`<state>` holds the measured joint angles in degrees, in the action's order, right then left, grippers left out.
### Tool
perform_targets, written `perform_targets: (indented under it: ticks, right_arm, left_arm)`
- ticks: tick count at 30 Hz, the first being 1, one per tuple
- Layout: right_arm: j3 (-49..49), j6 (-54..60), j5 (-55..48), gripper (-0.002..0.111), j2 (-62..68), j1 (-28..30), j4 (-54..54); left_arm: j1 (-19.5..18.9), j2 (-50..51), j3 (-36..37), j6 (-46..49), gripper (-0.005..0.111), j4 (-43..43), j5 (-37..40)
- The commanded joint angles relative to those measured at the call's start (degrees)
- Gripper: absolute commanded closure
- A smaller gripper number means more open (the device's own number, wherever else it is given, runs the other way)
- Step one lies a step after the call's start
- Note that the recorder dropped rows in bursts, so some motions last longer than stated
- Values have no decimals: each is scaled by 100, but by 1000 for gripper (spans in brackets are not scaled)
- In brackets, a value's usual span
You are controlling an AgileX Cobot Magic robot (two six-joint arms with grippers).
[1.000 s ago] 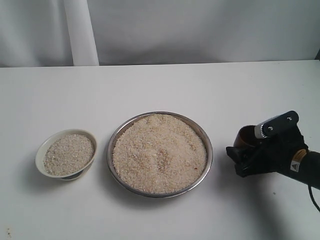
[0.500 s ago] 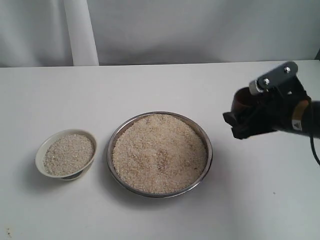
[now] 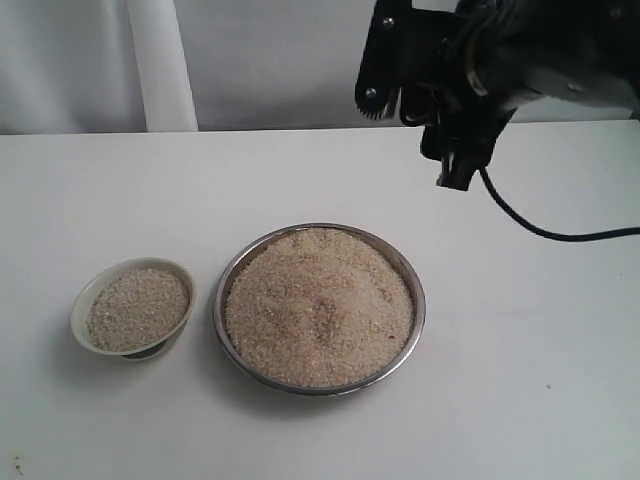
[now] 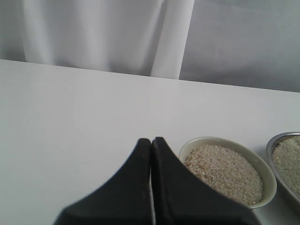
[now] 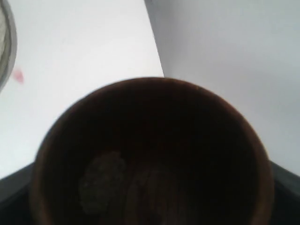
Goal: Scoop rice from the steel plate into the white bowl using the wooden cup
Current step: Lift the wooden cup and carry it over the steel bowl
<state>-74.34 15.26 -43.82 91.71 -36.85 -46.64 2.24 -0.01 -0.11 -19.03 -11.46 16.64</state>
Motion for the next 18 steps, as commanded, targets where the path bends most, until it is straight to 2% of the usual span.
perform_targets:
  ticks: [1,4,9,18]
  right_arm:
    - [-697,2170,-1535,108,355,-328,526]
    - [-993,2546,-2087,108,756,-438,470]
    - [-1347,2557,-2614,108,1622,-677,-6]
    - [-1710,2571,-2614,108,3005,-1138,-429]
  left_arm:
    - [9,1,11,-25,107,5,-32]
    - [9,1,11,-25,107,5,-32]
    - [9,1,11,-25,107,5,-32]
    - [9,1,11,-25,107,5,-32]
